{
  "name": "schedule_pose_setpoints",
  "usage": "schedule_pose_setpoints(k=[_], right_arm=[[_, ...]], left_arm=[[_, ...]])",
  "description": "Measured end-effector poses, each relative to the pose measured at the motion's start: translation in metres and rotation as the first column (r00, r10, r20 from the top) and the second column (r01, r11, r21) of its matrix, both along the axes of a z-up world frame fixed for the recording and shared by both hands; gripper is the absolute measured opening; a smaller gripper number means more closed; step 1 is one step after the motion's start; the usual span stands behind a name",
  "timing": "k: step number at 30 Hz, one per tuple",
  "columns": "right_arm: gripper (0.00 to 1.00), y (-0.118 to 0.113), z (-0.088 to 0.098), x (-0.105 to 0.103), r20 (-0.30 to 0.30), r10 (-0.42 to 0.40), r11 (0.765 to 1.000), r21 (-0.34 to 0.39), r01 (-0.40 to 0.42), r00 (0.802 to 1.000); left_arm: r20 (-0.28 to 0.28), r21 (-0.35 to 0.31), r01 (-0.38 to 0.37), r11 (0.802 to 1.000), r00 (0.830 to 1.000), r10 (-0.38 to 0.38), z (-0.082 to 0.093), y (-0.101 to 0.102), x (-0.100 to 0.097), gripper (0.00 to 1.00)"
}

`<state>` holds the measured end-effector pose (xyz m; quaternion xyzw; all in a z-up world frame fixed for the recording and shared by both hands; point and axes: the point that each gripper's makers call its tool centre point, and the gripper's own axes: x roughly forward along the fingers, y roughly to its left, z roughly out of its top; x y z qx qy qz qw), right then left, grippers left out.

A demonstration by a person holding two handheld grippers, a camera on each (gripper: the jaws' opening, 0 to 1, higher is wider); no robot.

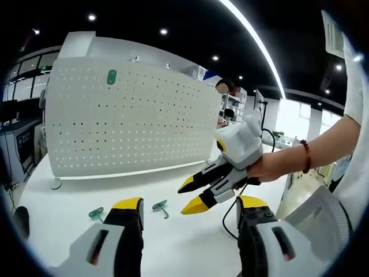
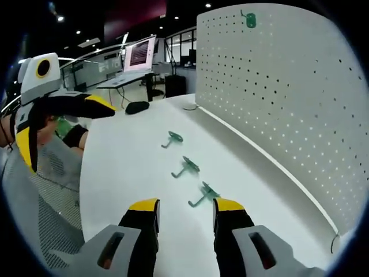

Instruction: Insert the hook assembly into the mounting plate slot until the hook locks in place.

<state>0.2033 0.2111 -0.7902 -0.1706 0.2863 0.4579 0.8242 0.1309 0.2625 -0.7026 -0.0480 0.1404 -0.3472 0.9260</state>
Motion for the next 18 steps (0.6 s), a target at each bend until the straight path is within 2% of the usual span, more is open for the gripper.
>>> schedule_pose_setpoints(k=[8, 18], right_arm=[[0.37, 0.007, 0.0, 0.011, 0.014, 0.012, 1.0, -0.017, -0.012, 1.0], [0.35, 0.013, -0.011, 0.017, -0.005, 0.035, 0.998, -0.059, -0.035, 0.999]], left_arm=[[0.0, 0.016, 0.008, 1.0, 1.0, -0.008, -0.002, -0.001, -0.003, 0.71], [-0.018, 0.029, 0.028, 0.999, 0.999, -0.027, -0.009, -0.007, -0.008, 0.7]])
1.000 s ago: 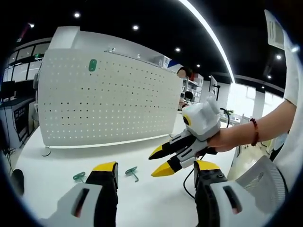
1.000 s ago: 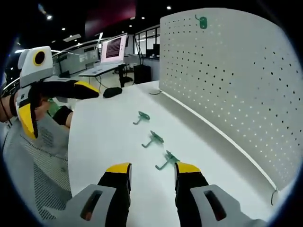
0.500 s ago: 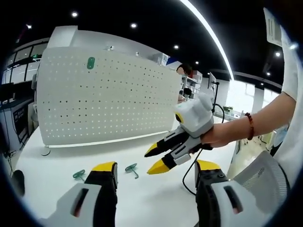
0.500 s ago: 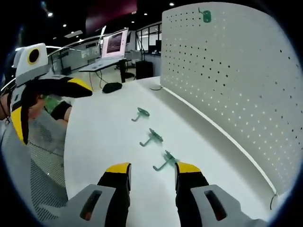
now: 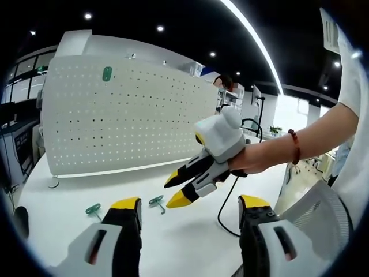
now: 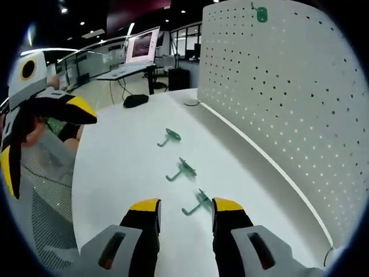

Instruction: Insert the hook assembly into the mounting plate slot until the hook locks in place.

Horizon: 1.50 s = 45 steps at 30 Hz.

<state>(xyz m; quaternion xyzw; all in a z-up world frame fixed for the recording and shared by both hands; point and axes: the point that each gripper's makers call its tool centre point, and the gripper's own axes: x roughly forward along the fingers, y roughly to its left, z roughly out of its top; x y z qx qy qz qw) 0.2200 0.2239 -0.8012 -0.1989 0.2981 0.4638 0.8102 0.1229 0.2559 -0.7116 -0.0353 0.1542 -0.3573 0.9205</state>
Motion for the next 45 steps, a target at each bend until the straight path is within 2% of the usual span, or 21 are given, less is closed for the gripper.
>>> schedule_pose_setpoints(k=[6, 10, 17, 24, 37, 40, 45], right_arm=[[0.33, -0.001, -0.007, 0.001, -0.009, 0.004, 1.0, -0.027, -0.005, 1.0], [0.27, -0.001, -0.011, 0.005, -0.017, -0.009, 0.999, -0.032, 0.008, 1.0], [0.26, 0.0, -0.013, 0.012, -0.002, -0.006, 0.999, -0.052, 0.005, 1.0], [0.19, -0.001, -0.019, 0.021, -0.007, -0.026, 0.996, -0.084, 0.025, 1.0], [0.16, -0.005, -0.029, 0.028, -0.023, -0.037, 0.991, -0.128, 0.033, 0.999], [0.16, -0.005, -0.029, 0.03, -0.014, -0.034, 0.99, -0.135, 0.032, 0.999], [0.14, -0.003, -0.034, 0.034, -0.017, -0.018, 0.987, -0.158, 0.015, 1.0]], left_arm=[[0.008, 0.007, 0.026, 1.0, 1.0, -0.026, 0.001, -0.004, -0.003, 0.7], [-0.006, 0.002, 0.023, 1.0, 1.0, -0.023, -0.001, -0.004, -0.003, 0.69], [-0.01, 0.001, 0.021, 1.0, 1.0, -0.021, -0.001, -0.003, -0.003, 0.68], [-0.014, -0.022, 0.045, 0.999, 0.999, -0.045, 0.001, -0.012, -0.005, 0.67], [-0.019, -0.01, 0.068, 0.998, 0.997, -0.068, -0.002, -0.015, -0.008, 0.66], [0.001, 0.004, 0.077, 0.997, 0.997, -0.077, -0.002, -0.016, -0.008, 0.62], [-0.017, 0.002, 0.081, 0.997, 0.997, -0.081, -0.004, -0.017, -0.009, 0.63]])
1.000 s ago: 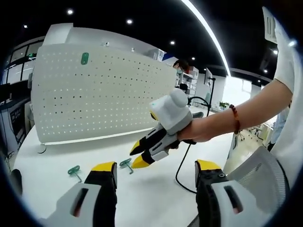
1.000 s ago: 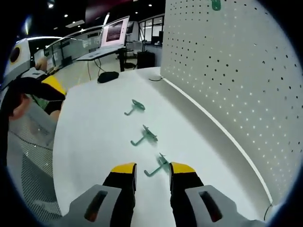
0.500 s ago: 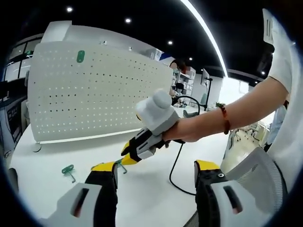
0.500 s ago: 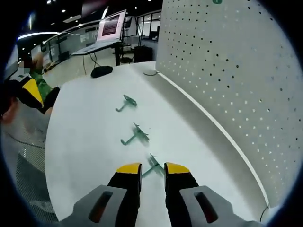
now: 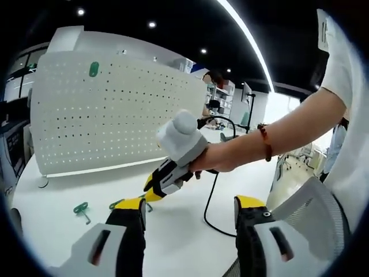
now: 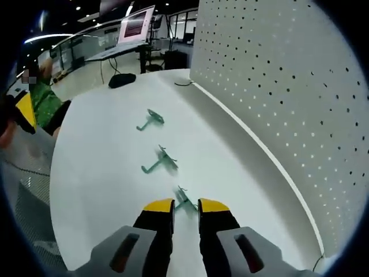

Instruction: Insert the hook assembly into the mounting plate slot until the hook locks in place.

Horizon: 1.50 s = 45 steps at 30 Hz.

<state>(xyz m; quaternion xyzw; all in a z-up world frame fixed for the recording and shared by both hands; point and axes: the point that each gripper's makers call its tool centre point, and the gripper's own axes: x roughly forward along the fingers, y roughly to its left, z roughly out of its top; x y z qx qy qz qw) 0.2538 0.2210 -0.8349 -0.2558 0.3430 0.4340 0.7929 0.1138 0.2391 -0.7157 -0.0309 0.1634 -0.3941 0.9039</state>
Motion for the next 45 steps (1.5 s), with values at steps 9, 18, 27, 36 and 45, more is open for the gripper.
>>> schedule_pose_setpoints(k=[9, 18, 27, 36, 45], right_arm=[[0.1, -0.002, -0.004, -0.001, -0.01, -0.007, 1.0, -0.009, 0.007, 1.0], [0.06, -0.004, -0.01, -0.006, -0.021, -0.004, 0.999, -0.036, 0.004, 1.0], [0.0, -0.003, -0.012, -0.009, -0.029, -0.003, 0.999, -0.04, 0.002, 1.0], [0.0, -0.005, -0.003, -0.01, -0.004, -0.023, 0.999, -0.031, 0.023, 1.0], [0.0, -0.002, 0.01, -0.015, 0.001, -0.036, 0.999, 0.022, 0.035, 0.999]], left_arm=[[-0.008, 0.008, -0.001, 1.0, 1.0, 0.001, -0.003, 0.001, 0.0, 0.63], [-0.018, 0.021, -0.001, 1.0, 1.0, 0.001, -0.007, 0.001, -0.001, 0.63], [-0.018, 0.018, -0.007, 1.0, 1.0, 0.007, -0.007, 0.002, 0.0, 0.62], [-0.02, 0.008, -0.029, 1.0, 0.999, 0.03, -0.005, 0.005, 0.003, 0.61], [-0.02, -0.028, -0.077, 0.997, 0.997, 0.077, 0.001, 0.012, 0.009, 0.61]])
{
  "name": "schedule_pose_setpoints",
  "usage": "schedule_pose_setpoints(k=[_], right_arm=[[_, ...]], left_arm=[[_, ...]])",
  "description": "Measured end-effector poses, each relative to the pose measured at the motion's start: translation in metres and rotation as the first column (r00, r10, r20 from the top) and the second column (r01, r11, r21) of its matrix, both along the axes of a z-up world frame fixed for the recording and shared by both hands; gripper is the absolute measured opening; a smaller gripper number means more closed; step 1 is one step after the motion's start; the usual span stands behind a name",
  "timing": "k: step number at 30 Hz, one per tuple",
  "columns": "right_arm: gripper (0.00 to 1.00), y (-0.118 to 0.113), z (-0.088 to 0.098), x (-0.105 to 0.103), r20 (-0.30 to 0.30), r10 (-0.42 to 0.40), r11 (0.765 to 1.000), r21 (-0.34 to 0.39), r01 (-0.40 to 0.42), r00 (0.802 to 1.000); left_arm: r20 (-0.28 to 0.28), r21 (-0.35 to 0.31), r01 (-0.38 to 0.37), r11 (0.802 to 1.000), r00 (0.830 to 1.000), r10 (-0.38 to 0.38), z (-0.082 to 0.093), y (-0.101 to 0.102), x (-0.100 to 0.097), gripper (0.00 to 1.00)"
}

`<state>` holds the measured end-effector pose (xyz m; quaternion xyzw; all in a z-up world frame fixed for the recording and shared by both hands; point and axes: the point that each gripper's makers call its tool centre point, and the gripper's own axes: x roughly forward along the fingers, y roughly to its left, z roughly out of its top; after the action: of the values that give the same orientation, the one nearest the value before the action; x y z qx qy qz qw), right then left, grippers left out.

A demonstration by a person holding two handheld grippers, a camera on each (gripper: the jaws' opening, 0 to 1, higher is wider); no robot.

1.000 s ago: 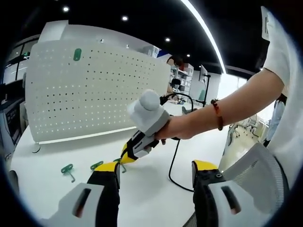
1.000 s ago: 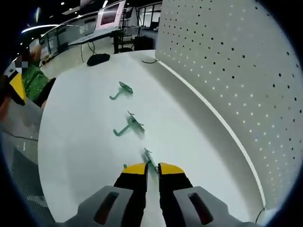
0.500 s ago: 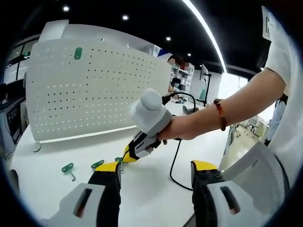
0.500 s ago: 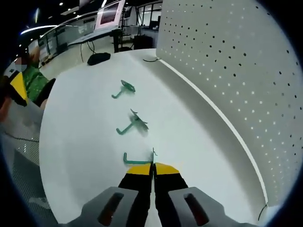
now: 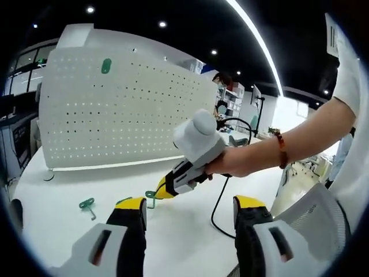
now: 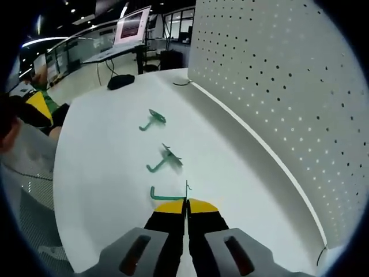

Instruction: Insert the hook assembly into the mounting plate slot until the hook locks in place.

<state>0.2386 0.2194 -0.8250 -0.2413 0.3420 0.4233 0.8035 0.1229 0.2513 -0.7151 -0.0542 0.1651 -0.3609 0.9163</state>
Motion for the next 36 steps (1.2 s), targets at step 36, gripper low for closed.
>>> schedule_pose_setpoints(k=[36], right_arm=[[0.0, -0.003, 0.074, -0.03, 0.1, -0.111, 0.967, 0.239, 0.084, 0.989]], left_arm=[[-0.025, -0.1, -0.086, 0.991, 0.996, 0.084, 0.014, 0.006, 0.007, 0.56]])
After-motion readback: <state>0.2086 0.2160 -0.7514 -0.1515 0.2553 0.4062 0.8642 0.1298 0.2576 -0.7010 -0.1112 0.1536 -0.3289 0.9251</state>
